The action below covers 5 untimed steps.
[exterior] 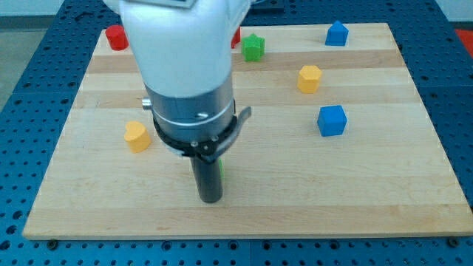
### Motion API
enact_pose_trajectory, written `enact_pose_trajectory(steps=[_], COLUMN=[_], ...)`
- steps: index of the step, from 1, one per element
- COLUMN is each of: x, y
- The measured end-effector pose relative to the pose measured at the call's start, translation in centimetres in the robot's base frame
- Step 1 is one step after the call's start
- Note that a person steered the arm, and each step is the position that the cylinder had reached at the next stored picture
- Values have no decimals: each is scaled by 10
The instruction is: Move the green circle towards the center
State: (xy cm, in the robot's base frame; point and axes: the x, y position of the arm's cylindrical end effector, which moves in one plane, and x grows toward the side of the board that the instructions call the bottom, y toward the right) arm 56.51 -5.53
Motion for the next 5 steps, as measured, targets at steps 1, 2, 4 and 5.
enact_pose_trajectory(steps=[1,2,4,5], x=[-32,-43,-52,-82], y=[0,0,0,-1])
